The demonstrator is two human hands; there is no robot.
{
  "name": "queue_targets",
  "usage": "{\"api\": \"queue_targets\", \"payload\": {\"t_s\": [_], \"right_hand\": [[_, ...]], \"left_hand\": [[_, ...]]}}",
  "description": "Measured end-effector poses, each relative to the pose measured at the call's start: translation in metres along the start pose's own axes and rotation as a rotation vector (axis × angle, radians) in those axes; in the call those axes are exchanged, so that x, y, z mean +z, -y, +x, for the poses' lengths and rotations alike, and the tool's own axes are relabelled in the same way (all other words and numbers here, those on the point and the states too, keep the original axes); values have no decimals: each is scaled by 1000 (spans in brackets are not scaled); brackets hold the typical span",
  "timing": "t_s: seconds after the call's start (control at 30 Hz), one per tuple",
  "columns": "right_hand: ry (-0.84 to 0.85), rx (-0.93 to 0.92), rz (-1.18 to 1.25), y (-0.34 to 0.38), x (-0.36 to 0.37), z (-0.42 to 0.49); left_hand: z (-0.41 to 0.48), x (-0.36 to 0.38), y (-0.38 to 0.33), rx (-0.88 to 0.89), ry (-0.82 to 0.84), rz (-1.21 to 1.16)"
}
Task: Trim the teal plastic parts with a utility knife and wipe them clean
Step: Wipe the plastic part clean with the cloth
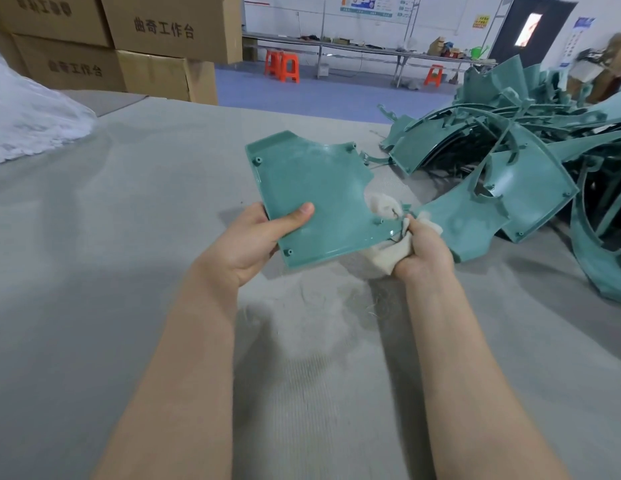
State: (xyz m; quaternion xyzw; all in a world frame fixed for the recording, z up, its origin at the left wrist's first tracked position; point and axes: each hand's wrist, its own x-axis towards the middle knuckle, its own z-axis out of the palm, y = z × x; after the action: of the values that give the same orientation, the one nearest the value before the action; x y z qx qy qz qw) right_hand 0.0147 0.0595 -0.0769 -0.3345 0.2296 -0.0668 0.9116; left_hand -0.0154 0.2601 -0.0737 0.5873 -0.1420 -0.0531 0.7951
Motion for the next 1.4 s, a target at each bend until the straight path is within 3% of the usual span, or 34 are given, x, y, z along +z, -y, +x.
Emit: {"api": "queue_targets", "payload": {"t_s": [0.13, 0.23, 0.47, 0.53, 0.6, 0.73, 0.8, 0.87, 1.07, 1.23, 1.33, 1.4], "right_hand": [[-50, 26, -21, 10, -11, 8], [-93, -56, 8, 11, -11, 7], [-297, -563, -521, 10, -4, -7], [-181, -679, -569, 4, 8, -20], [51, -778, -614, -9, 22, -36], [446, -1010, -1139, -52, 43, -63], [514, -1139, -1444, -69, 44, -63], [434, -1169, -1555, -68, 41, -55], [174, -1014, -1394, -47, 36, -41], [39, -669, -1110, -6, 20, -21], [-141, -516, -646, 17, 9, -17], [-178, -466, -495, 22, 5, -16]], "left_hand": [[-4, -8, -3, -25, 25, -61], [-5, -13, -4, -28, -20, -113], [2, -16, -4, 34, -210, -335], [5, -11, -1, 39, -248, -273], [8, -2, 3, 45, -263, -217], [11, 9, 6, 50, -274, -202], [10, 7, 6, 44, -277, -175], [8, 5, 5, 39, -240, -177], [1, 8, -1, -9, -110, -12], [-5, 18, -11, 37, -20, 205], [-2, 26, -14, 192, -150, 377], [0, 27, -11, 326, -322, 633]]}}
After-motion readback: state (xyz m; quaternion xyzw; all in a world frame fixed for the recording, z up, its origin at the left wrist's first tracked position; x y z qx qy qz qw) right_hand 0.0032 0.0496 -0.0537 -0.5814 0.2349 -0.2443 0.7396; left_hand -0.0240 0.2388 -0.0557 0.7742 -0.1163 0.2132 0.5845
